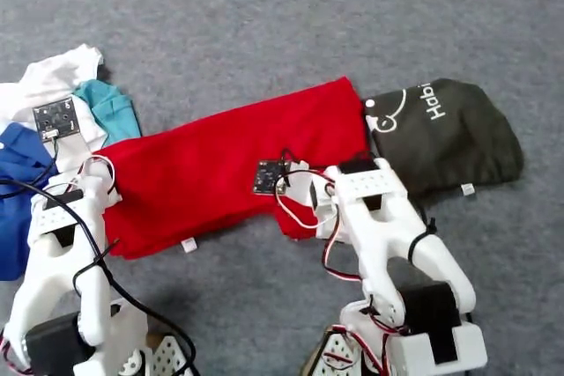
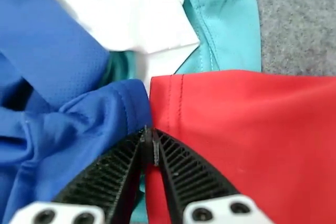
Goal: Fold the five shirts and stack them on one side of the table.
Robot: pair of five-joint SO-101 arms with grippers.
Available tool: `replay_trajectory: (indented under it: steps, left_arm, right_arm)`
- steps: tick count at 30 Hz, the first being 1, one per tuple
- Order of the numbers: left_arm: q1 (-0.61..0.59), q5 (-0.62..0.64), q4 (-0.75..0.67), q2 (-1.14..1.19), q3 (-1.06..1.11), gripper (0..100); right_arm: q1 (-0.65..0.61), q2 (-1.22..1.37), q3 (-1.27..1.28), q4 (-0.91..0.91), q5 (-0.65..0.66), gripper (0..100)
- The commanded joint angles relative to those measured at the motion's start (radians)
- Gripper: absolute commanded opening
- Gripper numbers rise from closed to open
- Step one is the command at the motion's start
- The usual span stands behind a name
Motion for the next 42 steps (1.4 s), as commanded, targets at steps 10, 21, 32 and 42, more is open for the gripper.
replay_trajectory:
  steps: [10,21,32,42]
  left_arm:
    - [-0.005,0.006,0.005,0.001,-0.037,2]
    - [-0.003,0.006,0.005,0.001,-0.032,2]
    - [0.017,0.002,0.005,0.001,-0.029,2]
    - [0.018,0.002,0.005,0.001,-0.029,2]
  right_arm:
    - [0.038,0.031,-0.351,0.201,-0.020,0.3]
    - [-0.025,0.435,-0.963,0.456,0.115,0.4]
    - [-0.096,0.702,-1.330,0.629,0.299,0.5]
    - [-0.111,0.783,-1.509,0.615,0.284,23.9]
